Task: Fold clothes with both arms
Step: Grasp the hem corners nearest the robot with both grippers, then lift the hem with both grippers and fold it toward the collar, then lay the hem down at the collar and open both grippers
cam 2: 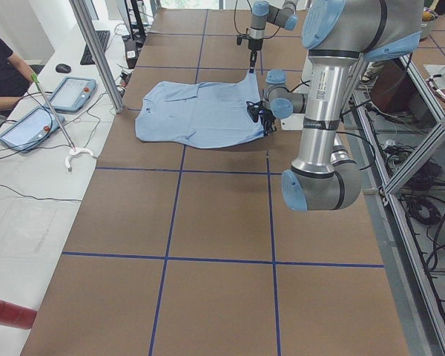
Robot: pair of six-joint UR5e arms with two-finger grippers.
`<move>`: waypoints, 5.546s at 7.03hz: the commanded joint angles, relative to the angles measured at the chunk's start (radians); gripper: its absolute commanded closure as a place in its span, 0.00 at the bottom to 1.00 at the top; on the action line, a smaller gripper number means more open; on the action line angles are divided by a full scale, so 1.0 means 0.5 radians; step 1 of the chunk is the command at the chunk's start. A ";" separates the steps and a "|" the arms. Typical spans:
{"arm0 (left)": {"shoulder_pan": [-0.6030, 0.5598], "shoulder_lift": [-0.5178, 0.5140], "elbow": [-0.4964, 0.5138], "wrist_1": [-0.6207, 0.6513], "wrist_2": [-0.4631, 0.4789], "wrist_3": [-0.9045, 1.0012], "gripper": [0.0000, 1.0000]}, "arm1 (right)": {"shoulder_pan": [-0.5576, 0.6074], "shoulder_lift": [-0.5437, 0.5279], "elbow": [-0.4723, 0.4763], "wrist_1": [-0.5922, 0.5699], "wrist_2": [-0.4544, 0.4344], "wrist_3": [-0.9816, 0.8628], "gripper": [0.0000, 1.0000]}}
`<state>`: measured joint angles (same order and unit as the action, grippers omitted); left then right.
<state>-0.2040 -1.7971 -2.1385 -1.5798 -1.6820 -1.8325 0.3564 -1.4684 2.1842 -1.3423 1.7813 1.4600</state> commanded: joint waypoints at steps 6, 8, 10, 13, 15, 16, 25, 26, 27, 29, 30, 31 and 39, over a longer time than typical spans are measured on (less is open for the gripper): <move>0.272 -0.004 -0.250 0.195 0.004 -0.001 0.99 | 0.017 -0.226 0.129 0.000 0.259 -0.094 1.00; 0.405 -0.001 -0.444 0.389 0.004 -0.001 1.00 | 0.014 -0.382 0.254 -0.003 0.486 -0.094 1.00; 0.402 0.002 -0.457 0.460 0.004 0.017 1.00 | -0.022 -0.456 0.329 -0.003 0.527 -0.094 1.00; 0.335 0.002 -0.442 0.460 0.004 0.081 1.00 | 0.029 -0.340 0.219 -0.003 0.518 -0.101 1.00; 0.170 -0.023 -0.441 0.460 -0.005 0.173 1.00 | 0.173 -0.117 0.066 -0.003 0.509 -0.101 1.00; 0.038 -0.026 -0.438 0.460 -0.020 0.283 1.00 | 0.316 0.015 -0.078 -0.003 0.521 -0.104 1.00; -1.052 -0.480 0.498 0.078 -0.137 1.174 1.00 | 0.983 0.963 -1.308 0.278 0.558 -0.478 1.00; -1.074 -0.556 0.737 -0.103 -0.137 1.174 1.00 | 0.987 1.092 -1.492 0.291 0.555 -0.481 1.00; -1.080 -0.569 0.889 -0.272 -0.134 1.174 1.00 | 0.990 1.187 -1.636 0.295 0.551 -0.484 1.00; -1.116 -0.572 1.079 -0.472 -0.130 1.174 1.00 | 1.011 1.271 -1.873 0.465 0.545 -0.484 1.00; -1.129 -0.575 1.141 -0.531 -0.127 1.177 1.00 | 1.039 1.310 -1.965 0.530 0.542 -0.481 1.00; -1.132 -0.590 1.151 -0.531 -0.127 1.177 1.00 | 1.051 1.314 -1.990 0.534 0.542 -0.481 1.00; -1.141 -0.661 1.277 -0.629 -0.115 1.152 0.01 | 1.051 1.369 -2.088 0.543 0.521 -0.493 0.00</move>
<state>-0.7731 -2.1270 -1.5005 -1.8946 -1.7396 -1.2560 0.8797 -0.7877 1.1584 -1.0702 2.0437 1.2134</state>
